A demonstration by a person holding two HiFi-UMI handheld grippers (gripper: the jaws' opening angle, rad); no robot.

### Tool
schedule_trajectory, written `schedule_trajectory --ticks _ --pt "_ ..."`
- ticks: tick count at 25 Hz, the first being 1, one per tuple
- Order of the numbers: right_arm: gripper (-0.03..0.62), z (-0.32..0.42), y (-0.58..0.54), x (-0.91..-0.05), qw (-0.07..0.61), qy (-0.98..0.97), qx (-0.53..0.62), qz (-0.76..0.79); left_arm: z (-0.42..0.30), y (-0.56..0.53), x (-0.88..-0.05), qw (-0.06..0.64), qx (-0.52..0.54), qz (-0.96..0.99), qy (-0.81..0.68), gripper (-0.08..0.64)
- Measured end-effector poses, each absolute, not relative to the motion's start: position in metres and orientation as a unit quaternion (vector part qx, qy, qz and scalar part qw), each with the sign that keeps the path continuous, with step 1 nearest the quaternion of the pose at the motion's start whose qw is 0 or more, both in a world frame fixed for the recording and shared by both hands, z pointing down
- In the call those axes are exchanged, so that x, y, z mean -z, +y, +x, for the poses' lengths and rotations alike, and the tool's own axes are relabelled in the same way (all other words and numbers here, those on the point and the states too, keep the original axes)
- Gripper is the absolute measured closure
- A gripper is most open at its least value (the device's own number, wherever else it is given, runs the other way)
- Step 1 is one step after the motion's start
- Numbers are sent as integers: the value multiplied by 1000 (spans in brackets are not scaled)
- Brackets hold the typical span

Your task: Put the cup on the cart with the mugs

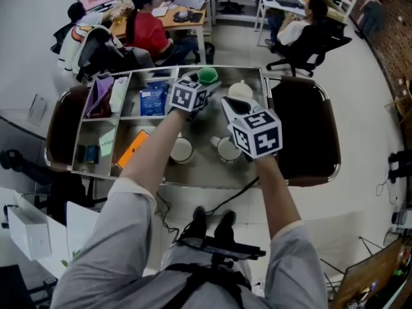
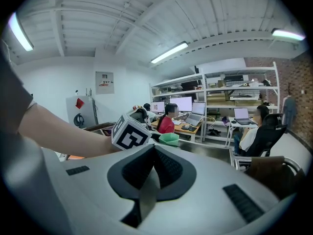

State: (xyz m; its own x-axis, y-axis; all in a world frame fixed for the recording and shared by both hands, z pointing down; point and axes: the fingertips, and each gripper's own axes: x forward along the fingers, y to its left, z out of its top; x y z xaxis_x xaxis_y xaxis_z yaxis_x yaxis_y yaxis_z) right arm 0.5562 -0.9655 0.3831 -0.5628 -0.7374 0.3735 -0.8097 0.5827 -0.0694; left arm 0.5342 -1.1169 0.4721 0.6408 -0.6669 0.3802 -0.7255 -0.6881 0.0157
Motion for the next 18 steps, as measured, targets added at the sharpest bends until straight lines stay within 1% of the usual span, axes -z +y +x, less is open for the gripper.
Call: schedule_trajectory --ticks 12,18 --pt "589 563 -971 -389 152 -878 -124 437 529 -1130 -504 109 -189 889 -403 241" --pt "589 564 -969 -386 151 -879 -128 433 531 -1129 -509 109 -195 888 -403 239"
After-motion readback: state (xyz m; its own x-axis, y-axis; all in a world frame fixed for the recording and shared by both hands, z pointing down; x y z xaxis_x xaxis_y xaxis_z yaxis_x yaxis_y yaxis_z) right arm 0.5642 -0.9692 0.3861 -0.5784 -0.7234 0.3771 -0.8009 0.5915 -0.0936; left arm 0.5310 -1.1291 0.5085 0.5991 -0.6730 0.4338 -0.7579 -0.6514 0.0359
